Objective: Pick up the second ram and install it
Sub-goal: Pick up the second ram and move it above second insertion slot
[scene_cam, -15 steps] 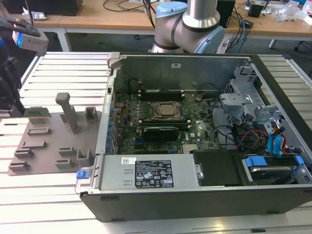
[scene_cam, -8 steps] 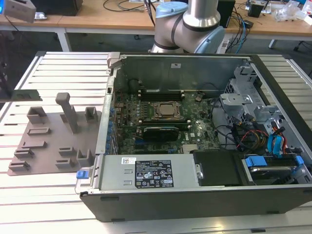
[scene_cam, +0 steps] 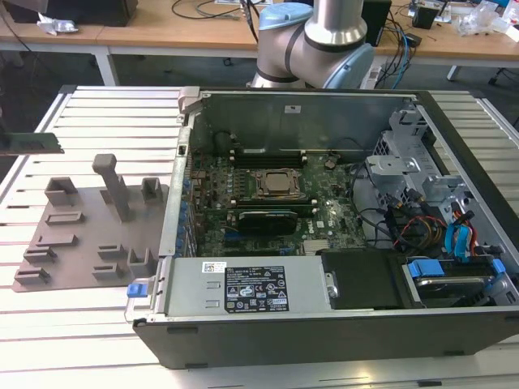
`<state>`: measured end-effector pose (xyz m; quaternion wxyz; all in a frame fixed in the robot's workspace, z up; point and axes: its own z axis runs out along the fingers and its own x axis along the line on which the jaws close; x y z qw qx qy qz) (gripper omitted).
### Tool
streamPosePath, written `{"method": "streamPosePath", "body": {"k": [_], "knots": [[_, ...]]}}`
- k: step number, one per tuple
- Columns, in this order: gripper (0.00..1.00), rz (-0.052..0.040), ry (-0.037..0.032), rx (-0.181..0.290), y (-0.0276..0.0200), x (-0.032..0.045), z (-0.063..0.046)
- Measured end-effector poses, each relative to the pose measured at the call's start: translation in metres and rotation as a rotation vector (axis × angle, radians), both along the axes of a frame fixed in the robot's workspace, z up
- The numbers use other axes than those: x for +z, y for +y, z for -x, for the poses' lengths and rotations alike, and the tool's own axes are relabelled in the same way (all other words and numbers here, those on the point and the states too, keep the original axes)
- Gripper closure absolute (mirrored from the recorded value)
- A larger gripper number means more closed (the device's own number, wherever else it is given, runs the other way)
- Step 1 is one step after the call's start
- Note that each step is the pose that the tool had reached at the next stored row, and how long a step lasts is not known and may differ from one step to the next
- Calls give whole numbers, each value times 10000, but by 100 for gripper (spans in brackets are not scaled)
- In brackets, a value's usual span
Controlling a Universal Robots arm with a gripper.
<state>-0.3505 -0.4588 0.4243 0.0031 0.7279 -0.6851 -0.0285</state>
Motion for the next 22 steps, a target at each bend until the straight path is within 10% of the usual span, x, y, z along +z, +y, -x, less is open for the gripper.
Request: {"method": "streamPosePath", "body": {"k": [9,22], "knots": [[86,23,77,-1,20,-31,-800],[86,23,158,0,41,-31,-1660]]}}
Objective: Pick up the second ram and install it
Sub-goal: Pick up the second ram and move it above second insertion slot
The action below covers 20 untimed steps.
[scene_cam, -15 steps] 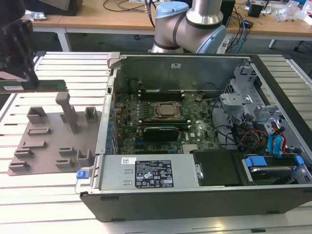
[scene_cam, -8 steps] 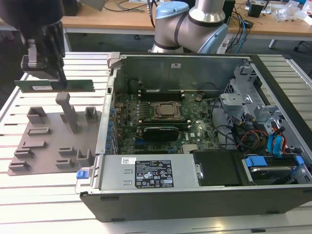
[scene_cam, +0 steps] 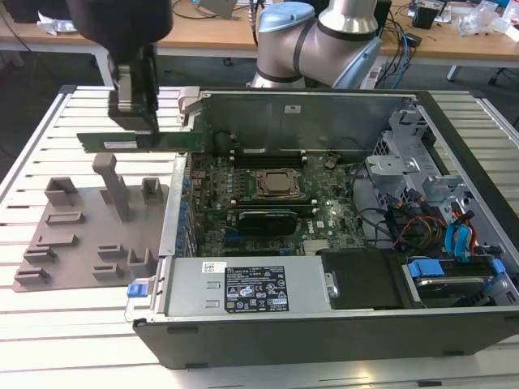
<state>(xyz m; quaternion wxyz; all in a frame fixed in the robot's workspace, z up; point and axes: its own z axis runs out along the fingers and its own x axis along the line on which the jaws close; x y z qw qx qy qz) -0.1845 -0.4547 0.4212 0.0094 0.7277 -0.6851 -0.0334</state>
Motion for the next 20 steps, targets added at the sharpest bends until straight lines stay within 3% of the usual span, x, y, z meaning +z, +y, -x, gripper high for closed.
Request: {"method": "streamPosePath", "body": {"k": [2,5,7,9,11,12,16,20], "knots": [[86,0,31,-2,7,0,-161],[86,-1,133,0,30,-7,-437],[86,0,294,-1,71,-73,-668],[86,1,408,-1,132,-143,-884],[86,1,472,-2,182,-185,-1026],[86,0,526,-1,236,-222,-1175],[86,1,624,-2,334,-298,-1504],[86,0,687,0,495,-374,-1754]]}}
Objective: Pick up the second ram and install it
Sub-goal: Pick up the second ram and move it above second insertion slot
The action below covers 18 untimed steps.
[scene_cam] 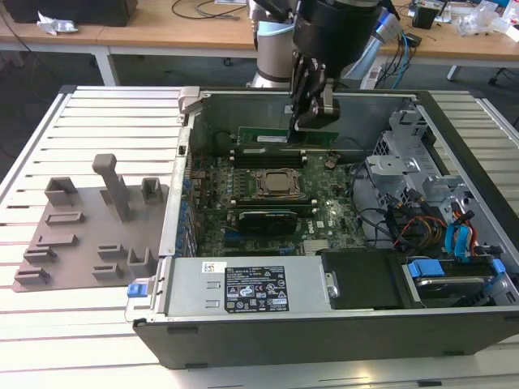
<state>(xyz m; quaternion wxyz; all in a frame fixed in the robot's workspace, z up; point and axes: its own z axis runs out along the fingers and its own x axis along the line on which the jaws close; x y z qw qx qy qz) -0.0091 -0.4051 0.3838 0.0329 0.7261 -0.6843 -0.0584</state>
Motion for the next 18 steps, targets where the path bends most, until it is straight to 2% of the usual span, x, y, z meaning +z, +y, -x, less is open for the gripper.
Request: {"method": "streamPosePath", "body": {"k": [3,5,6,7,9,11,13,17,18], "knots": [[86,0,16,-1,60,-30,-83],[86,1,34,-1,126,-65,-171],[86,1,51,0,184,-109,-232],[86,0,52,0,194,-146,-233],[86,-3,53,-2,196,-184,-220],[86,-22,52,-1,174,-243,-186],[86,-29,52,-3,142,-313,-164],[86,-27,53,-45,135,-497,-140],[86,-26,53,-54,135,-524,-139]]}}
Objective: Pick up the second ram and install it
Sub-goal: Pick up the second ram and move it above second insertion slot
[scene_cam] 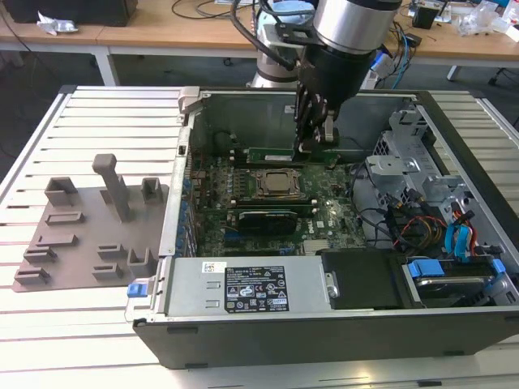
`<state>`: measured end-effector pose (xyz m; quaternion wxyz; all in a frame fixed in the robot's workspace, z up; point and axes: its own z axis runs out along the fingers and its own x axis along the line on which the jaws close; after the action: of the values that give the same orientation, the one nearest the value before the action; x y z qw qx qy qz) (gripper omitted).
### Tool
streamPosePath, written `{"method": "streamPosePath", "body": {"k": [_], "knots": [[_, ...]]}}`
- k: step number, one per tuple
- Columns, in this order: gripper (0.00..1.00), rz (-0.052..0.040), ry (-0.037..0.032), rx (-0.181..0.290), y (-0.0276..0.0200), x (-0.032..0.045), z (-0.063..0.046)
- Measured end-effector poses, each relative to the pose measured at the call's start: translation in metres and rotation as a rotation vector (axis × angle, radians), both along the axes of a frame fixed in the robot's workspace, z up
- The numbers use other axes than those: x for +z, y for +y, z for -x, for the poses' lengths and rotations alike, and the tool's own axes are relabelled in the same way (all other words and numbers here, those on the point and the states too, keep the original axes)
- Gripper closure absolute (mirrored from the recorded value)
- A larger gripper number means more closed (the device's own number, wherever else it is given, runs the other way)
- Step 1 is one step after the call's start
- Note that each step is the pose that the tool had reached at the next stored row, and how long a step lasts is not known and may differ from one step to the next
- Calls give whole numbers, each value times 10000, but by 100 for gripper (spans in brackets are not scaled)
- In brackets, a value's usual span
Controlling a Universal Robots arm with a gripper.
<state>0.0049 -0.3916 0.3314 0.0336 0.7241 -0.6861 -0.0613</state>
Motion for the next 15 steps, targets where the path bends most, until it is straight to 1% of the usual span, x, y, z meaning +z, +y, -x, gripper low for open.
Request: {"method": "streamPosePath", "body": {"k": [1,2,3,4,5,8,9,10,11,15], "knots": [[86,1,0,-2,0,-1,1],[86,-2,-157,-4,0,-3,1],[86,-2,-596,-2,0,-3,0],[86,-3,-786,-3,0,-4,1],[86,-5,-867,-3,0,-5,1],[86,3,-878,-12,0,-7,11],[86,17,-877,-108,0,-27,43],[86,27,-877,-253,0,-68,60],[86,36,-877,-474,1,-93,63],[86,40,-877,-524,4,-94,64]]}}
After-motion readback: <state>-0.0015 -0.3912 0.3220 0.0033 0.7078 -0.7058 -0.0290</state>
